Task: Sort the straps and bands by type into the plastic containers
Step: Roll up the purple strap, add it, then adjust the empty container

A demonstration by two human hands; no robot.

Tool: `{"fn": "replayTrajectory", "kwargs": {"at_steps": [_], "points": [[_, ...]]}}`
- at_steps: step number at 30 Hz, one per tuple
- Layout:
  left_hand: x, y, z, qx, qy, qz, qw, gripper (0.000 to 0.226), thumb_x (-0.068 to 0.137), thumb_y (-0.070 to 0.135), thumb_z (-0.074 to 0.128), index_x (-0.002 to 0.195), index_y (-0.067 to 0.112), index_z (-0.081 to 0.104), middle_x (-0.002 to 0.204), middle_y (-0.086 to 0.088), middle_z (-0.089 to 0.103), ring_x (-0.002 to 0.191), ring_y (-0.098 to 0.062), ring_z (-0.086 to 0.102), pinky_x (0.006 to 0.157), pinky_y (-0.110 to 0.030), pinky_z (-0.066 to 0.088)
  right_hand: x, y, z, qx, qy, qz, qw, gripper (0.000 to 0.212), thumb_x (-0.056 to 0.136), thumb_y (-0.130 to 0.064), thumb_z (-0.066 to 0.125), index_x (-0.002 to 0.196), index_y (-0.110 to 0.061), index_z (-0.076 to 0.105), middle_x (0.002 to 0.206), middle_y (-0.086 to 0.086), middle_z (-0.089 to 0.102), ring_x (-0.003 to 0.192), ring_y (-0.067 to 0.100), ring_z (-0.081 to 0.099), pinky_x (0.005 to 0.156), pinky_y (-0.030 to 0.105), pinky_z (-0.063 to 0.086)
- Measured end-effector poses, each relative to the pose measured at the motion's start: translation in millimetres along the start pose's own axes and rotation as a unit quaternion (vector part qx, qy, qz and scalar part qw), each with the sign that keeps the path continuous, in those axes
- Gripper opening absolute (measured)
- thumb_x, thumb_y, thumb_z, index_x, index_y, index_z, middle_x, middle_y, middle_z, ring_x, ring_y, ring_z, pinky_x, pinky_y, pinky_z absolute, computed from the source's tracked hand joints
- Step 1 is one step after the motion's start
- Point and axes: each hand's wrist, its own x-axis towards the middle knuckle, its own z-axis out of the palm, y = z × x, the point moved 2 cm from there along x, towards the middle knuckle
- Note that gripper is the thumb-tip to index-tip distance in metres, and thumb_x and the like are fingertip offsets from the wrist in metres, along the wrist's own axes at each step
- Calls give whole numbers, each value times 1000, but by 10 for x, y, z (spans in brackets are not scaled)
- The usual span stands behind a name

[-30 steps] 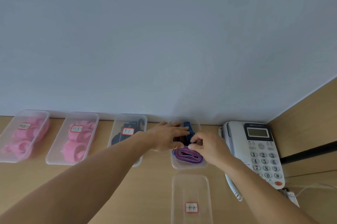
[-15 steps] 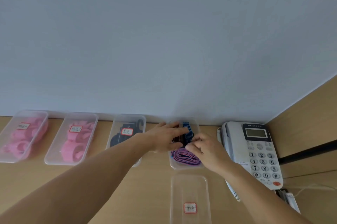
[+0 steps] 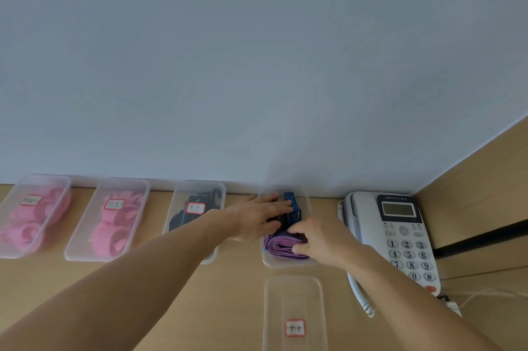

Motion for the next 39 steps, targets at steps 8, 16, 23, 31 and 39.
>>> {"fn": "replayTrajectory", "kwargs": {"at_steps": [8, 16, 23, 31, 39], "points": [[25, -11, 43, 17, 6, 17, 1000, 65, 97, 25, 40, 156, 32, 13, 163, 16, 11, 151, -8, -2, 122, -41, 13, 56, 6, 56, -28, -28, -24, 999, 28, 91, -30, 56, 117, -28, 67, 108, 1, 57, 96, 22, 57, 80, 35, 47], [2, 15, 41, 49, 4, 14, 999, 89, 84, 70, 51, 156, 38, 8, 163, 21, 3, 150, -6, -8, 123, -43, 5, -125, 55, 164, 91, 44, 14, 995, 39, 89, -42, 61, 125, -29, 64, 112, -9, 49, 96, 14, 56, 85, 29, 45], [4, 60, 8, 48, -4, 4, 999, 90, 85, 66, 56, 156, 36, 8, 163, 20, 3, 151, -8, -7, 122, -46, 6, -123, 119, 118, 169, 89, 59, 980, 23, 94, -21, 60, 113, -16, 71, 107, -3, 65, 94, 12, 59, 82, 22, 42], [-20, 120, 22, 55, -7, -6, 998, 90, 88, 59, 56, 157, 32, 6, 164, 17, -1, 151, -11, -10, 122, -48, 3, -24, 82, 195, 139, 101, 104, 980, 24, 95, -17, 52, 104, -16, 74, 102, 1, 72, 96, 21, 64, 82, 33, 49], [-19, 116, 3, 35, 0, -8, 999, 91, 85, 59, 60, 156, 34, 9, 164, 18, 3, 151, -10, -7, 122, -47, 4, -22, 84, 186, 197, 133, 135, 962, 23, 96, -24, 52, 92, -14, 72, 86, 2, 71, 81, 20, 63, 71, 34, 48]]}}
